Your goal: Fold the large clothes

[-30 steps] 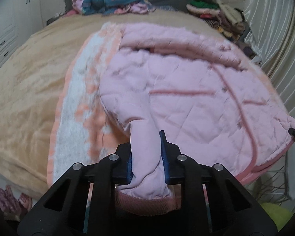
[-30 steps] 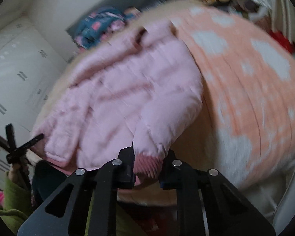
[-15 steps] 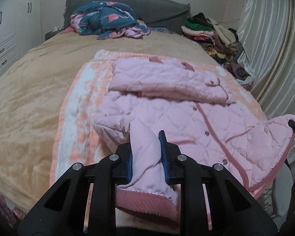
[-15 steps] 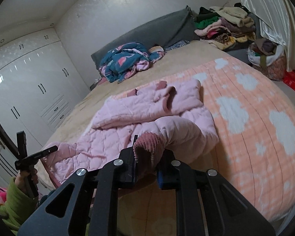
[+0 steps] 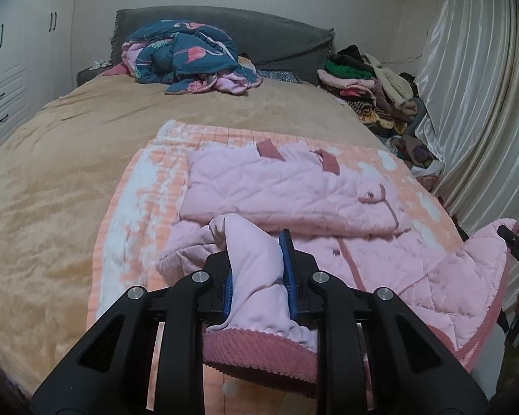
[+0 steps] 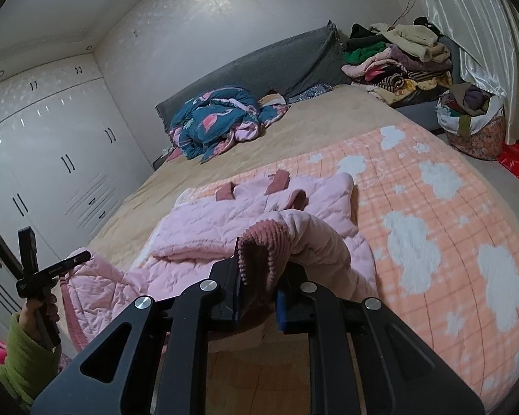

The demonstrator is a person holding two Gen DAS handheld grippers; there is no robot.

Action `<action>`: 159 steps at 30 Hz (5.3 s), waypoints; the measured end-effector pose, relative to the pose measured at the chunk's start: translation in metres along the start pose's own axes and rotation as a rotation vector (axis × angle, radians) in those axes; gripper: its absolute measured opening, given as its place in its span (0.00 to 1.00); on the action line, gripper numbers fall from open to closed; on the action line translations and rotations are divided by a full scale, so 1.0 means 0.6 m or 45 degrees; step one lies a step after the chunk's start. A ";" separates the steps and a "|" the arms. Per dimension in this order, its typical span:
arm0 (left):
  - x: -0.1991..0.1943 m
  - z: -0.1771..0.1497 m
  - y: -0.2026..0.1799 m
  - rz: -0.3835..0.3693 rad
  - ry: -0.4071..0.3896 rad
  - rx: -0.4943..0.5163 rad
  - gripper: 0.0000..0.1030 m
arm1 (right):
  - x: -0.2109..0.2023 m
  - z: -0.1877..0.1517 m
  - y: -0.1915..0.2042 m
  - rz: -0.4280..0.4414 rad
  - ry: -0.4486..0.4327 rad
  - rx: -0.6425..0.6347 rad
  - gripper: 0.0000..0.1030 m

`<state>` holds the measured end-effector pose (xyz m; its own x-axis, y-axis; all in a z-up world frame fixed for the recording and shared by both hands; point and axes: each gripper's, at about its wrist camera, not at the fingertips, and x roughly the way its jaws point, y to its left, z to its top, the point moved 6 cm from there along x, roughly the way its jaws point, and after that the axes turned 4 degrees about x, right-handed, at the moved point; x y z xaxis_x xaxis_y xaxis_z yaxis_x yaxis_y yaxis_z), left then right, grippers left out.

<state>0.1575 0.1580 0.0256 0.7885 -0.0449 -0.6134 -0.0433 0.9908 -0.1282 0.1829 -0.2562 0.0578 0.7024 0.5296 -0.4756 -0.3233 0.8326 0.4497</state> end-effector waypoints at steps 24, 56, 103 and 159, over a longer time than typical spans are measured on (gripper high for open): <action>0.071 0.113 0.031 0.012 -0.074 -0.054 0.14 | 0.100 0.120 -0.022 -0.077 -0.117 0.009 0.13; 0.165 0.188 0.077 0.076 -0.156 -0.200 0.58 | 0.343 0.208 -0.129 -0.323 -0.024 0.087 0.13; 0.305 0.061 0.145 0.005 0.073 -0.202 0.13 | 0.354 0.072 -0.180 -0.363 0.001 -0.012 0.16; 0.308 0.109 0.114 0.233 0.019 -0.104 0.91 | 0.333 0.019 -0.197 -0.395 0.078 0.219 0.96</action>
<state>0.3404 0.2260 -0.0459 0.7539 0.1327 -0.6435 -0.2354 0.9689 -0.0759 0.3688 -0.2507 -0.0820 0.7093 0.2691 -0.6515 0.0144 0.9185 0.3951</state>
